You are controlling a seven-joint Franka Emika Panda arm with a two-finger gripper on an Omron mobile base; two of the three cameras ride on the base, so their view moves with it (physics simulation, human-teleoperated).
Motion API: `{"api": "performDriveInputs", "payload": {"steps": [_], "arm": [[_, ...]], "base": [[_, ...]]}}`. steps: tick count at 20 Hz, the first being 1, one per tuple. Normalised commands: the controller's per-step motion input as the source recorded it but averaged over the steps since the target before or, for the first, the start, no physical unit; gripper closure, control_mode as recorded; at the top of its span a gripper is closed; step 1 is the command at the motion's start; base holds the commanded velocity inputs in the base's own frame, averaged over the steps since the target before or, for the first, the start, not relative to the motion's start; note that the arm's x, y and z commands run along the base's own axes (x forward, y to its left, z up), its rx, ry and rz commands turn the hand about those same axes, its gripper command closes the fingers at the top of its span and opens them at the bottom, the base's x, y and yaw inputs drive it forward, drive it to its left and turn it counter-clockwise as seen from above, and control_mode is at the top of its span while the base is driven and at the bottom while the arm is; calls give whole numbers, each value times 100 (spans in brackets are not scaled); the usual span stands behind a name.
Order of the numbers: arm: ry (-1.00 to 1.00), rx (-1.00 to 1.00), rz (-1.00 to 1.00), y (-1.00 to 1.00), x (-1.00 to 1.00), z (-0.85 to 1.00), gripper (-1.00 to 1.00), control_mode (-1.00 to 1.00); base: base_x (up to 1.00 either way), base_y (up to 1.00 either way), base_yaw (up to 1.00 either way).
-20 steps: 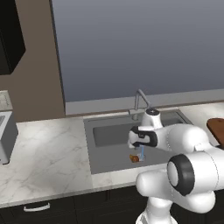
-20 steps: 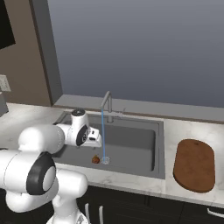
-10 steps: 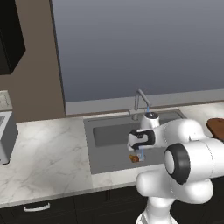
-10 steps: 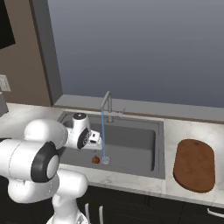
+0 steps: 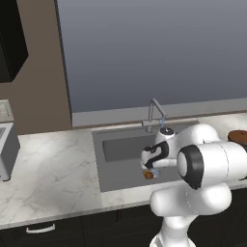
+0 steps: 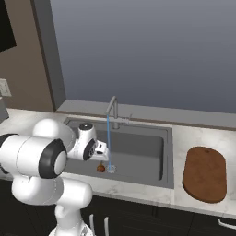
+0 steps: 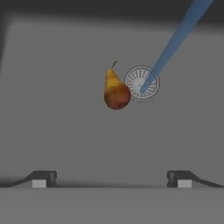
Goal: Pick the pear from the sink and place it on the cutting board to airdry. Then turn off the sink faucet.
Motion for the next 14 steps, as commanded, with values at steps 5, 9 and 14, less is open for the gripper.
{"api": "performDriveInputs", "payload": {"steps": [5, 9, 14], "arm": [[0, 1, 0, -5, 3, -15, -100, -100], [0, 0, 0, 0, 5, -12, -100, -100], [0, 0, 0, 0, 11, -18, -100, -100]], "base": [[0, 0, 0], [0, 0, 0], [0, 0, 0]]}}
